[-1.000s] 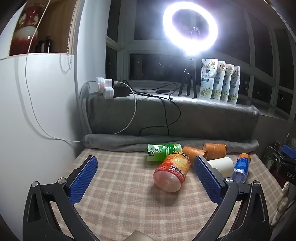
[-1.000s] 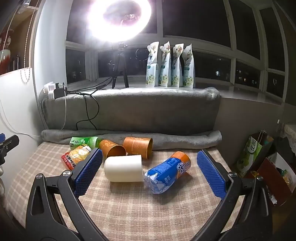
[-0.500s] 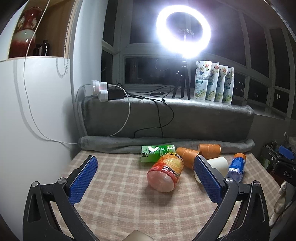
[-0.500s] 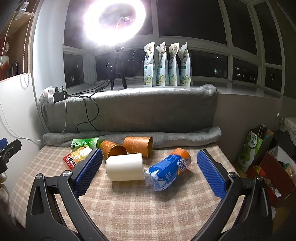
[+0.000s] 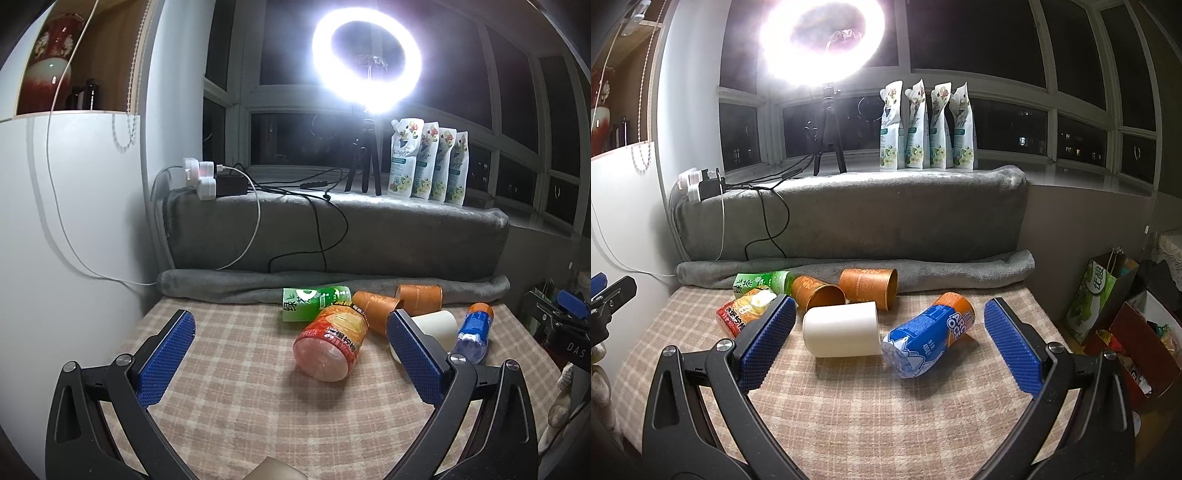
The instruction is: Flip cup upright
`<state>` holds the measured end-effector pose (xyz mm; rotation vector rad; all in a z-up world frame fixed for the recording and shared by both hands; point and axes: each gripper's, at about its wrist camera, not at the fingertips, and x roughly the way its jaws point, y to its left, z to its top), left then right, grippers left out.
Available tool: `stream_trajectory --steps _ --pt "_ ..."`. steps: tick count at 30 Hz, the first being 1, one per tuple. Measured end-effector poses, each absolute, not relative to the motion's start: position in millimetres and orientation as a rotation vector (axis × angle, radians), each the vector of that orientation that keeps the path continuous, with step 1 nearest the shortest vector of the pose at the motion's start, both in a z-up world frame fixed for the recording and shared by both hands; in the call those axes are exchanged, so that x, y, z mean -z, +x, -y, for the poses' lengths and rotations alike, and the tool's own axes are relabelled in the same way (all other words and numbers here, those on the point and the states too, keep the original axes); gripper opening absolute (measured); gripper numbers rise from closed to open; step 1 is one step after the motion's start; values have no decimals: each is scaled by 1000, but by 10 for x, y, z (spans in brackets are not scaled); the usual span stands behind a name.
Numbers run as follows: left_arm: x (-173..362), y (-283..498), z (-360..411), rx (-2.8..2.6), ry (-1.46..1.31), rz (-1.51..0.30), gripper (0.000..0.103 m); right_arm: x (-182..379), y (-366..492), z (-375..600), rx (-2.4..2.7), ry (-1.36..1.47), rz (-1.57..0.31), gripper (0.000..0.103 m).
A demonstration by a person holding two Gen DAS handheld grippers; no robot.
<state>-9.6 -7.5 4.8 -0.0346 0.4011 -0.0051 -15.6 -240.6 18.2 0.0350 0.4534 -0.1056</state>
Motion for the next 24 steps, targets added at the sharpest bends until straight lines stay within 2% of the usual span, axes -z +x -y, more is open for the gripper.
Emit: stream_trajectory --steps 24 --pt "-26 -92 67 9 -36 -404 103 -161 -148 2381 101 31 -460 103"
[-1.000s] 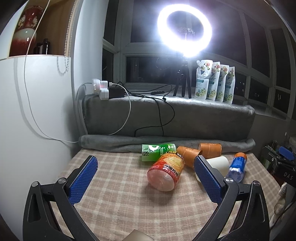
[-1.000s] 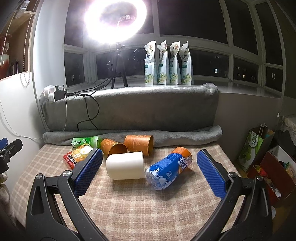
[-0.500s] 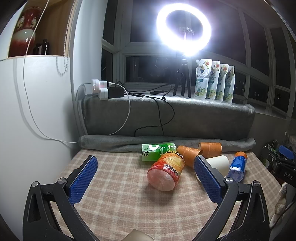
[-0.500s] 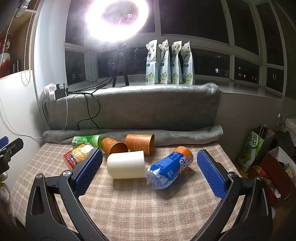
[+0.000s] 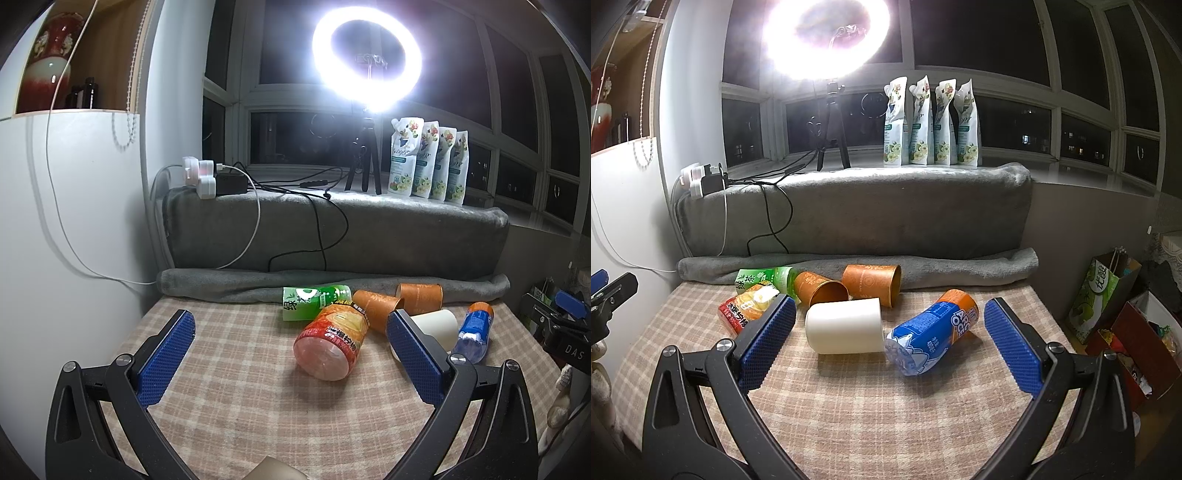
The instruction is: Flip cup upright
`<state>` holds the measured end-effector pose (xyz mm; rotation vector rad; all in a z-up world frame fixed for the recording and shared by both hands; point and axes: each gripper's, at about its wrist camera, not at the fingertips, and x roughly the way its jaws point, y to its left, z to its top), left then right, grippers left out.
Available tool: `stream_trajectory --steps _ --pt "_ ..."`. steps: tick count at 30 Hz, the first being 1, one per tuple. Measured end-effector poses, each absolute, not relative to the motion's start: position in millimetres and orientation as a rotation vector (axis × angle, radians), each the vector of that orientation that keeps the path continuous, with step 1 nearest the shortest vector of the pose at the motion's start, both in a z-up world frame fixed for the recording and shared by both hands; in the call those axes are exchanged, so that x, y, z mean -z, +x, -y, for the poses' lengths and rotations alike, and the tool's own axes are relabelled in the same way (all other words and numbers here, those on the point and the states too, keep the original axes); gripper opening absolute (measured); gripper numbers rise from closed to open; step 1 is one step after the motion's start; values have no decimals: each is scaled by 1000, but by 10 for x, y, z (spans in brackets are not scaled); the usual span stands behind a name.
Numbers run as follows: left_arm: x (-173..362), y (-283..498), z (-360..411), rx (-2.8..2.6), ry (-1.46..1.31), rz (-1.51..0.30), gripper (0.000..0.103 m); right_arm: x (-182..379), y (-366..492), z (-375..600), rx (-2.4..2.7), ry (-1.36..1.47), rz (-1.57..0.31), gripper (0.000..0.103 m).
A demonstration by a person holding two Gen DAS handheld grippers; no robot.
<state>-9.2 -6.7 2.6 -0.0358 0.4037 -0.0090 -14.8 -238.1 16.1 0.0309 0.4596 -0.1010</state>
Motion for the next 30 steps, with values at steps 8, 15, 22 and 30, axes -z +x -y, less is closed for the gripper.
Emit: stream_trajectory --steps 8,15,22,30 --pt "-19 -87 72 9 -34 -405 103 -165 -143 2389 101 31 -460 103" --pt "8 -65 80 12 -31 -411 103 -106 -140 2333 91 24 -470 103" --pt "33 -43 83 15 -30 -418 103 -87 -89 2344 79 29 -488 103" --pt "120 55 15 26 -38 -458 103 -32 40 2373 24 63 -544 103"
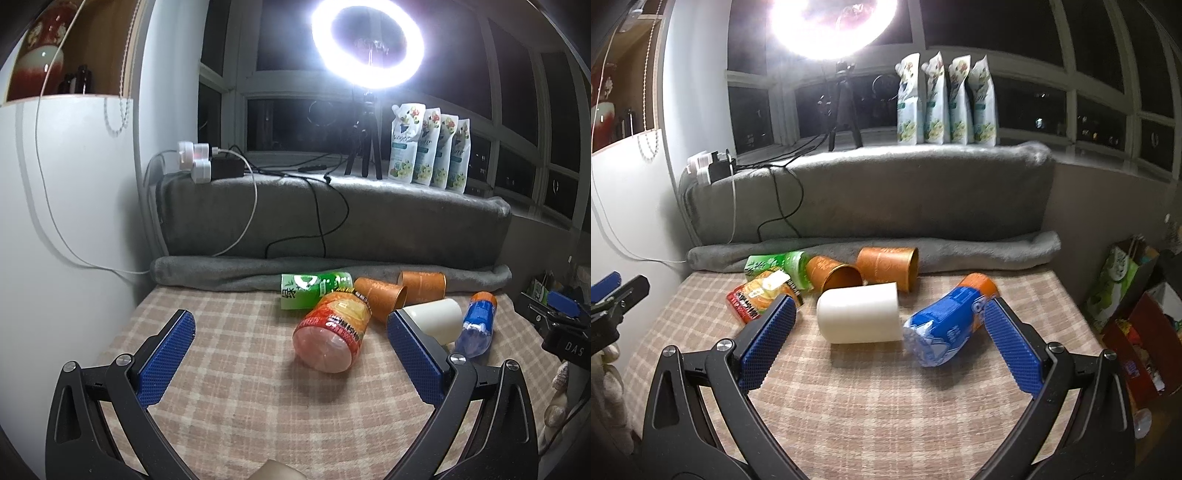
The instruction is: Flip cup upright
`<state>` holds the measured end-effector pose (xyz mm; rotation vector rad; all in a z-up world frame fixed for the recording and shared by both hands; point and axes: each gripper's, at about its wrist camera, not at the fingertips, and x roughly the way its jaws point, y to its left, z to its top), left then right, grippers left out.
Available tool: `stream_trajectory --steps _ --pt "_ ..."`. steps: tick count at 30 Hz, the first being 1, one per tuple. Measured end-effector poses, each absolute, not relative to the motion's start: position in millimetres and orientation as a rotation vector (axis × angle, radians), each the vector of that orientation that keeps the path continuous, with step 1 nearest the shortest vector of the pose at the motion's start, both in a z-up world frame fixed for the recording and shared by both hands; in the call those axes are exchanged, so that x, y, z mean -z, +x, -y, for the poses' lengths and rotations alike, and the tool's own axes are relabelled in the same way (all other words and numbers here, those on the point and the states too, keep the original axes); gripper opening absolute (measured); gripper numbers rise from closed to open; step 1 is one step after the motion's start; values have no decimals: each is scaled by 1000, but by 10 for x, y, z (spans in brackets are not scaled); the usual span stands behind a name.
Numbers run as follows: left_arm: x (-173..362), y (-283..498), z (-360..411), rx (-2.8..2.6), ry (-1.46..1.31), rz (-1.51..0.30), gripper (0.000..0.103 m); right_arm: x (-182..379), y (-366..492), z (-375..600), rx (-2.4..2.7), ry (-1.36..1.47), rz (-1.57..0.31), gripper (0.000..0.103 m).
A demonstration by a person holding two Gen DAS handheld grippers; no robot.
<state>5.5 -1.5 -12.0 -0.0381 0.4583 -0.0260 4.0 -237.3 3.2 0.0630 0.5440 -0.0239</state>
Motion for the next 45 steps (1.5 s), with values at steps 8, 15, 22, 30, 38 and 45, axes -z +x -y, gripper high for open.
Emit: stream_trajectory --steps 8,15,22,30,38,45 --pt "298 154 -113 54 -62 -544 103 109 278 2337 -82 124 -633 103" --pt "453 113 -182 47 -35 -589 103 233 631 2191 -279 235 -787 103" --pt "574 76 -290 36 -28 -629 103 303 981 1860 -406 302 -913 103" --pt "599 61 -381 26 -38 -634 103 495 1393 1527 -419 394 -1086 103" --pt "696 19 -452 32 -66 -661 103 741 1741 1347 -364 599 -1263 103" --pt "745 -31 -567 44 -100 -667 103 946 2008 1166 -252 617 -1342 103"
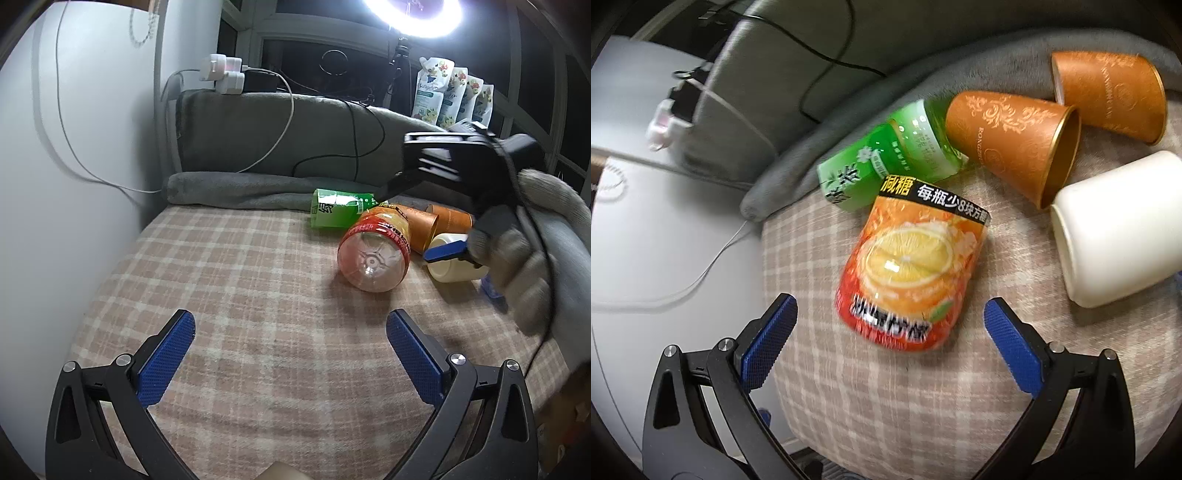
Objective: Flip cup upright
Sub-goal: 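Reach the right tool to the lying orange lemon-tea cup and grasp it, then lift the orange cup off the table with the right tool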
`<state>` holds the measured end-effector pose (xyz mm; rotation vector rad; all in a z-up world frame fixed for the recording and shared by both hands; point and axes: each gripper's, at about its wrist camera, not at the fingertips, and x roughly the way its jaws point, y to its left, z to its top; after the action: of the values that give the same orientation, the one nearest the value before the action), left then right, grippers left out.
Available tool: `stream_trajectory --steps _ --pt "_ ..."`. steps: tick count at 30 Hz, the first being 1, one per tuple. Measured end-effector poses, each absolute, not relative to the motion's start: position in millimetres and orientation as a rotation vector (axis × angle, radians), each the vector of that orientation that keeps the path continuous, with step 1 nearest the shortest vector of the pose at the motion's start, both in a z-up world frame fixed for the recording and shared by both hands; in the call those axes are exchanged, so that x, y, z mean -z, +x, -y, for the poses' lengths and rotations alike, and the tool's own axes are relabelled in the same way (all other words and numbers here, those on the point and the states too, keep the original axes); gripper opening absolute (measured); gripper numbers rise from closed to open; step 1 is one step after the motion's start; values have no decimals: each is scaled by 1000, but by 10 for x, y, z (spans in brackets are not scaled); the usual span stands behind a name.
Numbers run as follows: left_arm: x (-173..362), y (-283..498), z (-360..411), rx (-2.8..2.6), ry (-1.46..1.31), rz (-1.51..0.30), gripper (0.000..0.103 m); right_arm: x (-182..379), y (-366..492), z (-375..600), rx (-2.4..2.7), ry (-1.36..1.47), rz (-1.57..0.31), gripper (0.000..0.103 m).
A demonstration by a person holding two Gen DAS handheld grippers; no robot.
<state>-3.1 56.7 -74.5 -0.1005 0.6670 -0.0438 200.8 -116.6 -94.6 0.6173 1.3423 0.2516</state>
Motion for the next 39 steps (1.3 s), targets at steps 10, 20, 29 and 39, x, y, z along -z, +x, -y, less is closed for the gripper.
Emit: stream_trajectory --steps 10,20,29,39 --pt "814 -56 -773 23 -142 -678 103 1233 2271 983 -144 590 -1422 103" --pt "840 -32 -831 26 -156 -689 103 1395 2326 987 -135 570 -1449 93" --pt "891 17 -815 62 -174 -735 101 1295 2217 967 -210 534 -1431 92" --pt "914 53 -808 109 -211 -799 98 1087 1952 857 -369 451 -1442 92"
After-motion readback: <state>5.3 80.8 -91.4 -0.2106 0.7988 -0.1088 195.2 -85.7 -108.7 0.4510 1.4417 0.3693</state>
